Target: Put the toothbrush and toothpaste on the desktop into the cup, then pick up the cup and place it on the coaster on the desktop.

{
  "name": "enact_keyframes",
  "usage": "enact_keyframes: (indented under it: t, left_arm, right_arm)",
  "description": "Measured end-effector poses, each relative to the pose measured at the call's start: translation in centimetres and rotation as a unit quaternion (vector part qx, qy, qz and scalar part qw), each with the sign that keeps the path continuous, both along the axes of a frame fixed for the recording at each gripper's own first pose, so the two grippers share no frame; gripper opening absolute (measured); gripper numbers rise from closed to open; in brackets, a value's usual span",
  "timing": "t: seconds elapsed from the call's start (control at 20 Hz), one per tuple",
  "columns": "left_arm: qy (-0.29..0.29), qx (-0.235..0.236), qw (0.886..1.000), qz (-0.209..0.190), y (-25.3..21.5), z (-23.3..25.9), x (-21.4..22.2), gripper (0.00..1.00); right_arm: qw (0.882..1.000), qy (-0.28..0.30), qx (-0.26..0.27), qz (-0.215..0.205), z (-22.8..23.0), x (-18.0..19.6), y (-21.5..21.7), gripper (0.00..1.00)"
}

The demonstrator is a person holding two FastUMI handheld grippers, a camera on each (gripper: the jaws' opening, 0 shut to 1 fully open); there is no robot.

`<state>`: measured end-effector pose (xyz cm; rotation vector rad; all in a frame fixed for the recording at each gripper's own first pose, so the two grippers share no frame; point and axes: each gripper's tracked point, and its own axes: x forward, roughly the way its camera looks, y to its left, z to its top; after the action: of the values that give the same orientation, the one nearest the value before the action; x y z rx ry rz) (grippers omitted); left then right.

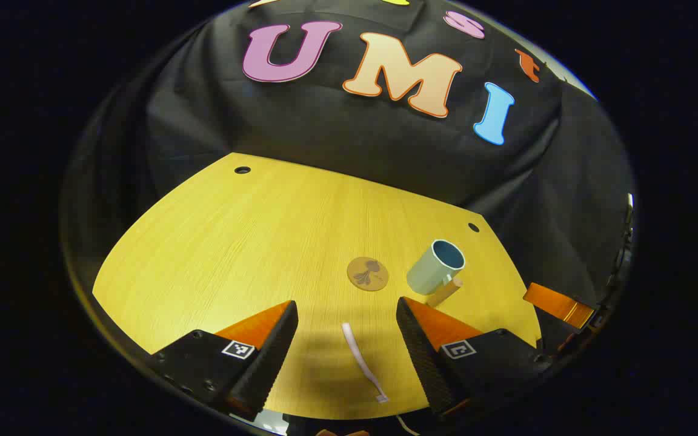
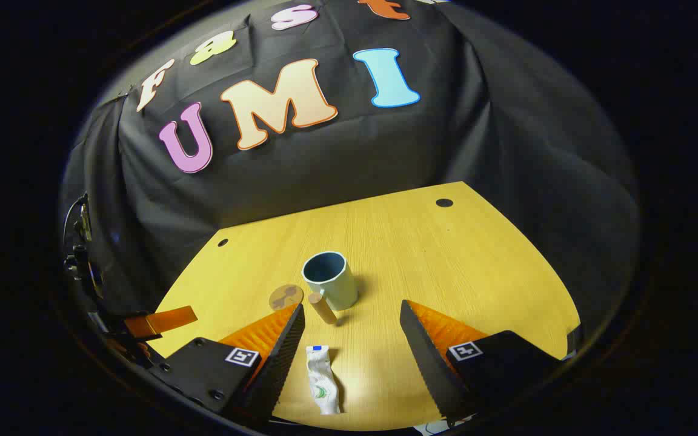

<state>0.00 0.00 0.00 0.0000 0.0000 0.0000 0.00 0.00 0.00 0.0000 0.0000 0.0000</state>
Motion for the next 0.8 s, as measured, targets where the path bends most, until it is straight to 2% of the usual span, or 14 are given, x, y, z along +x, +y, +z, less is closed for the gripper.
enact_keyframes:
  t: [0.8]
  left_arm:
    - [0.033,0.002,0.999,0.017,2.0,-1.3,1.0,0.95]
  right_arm:
    - [0.998,0.062,-0.005,0.006,-2.5,0.8,1.5,0.97]
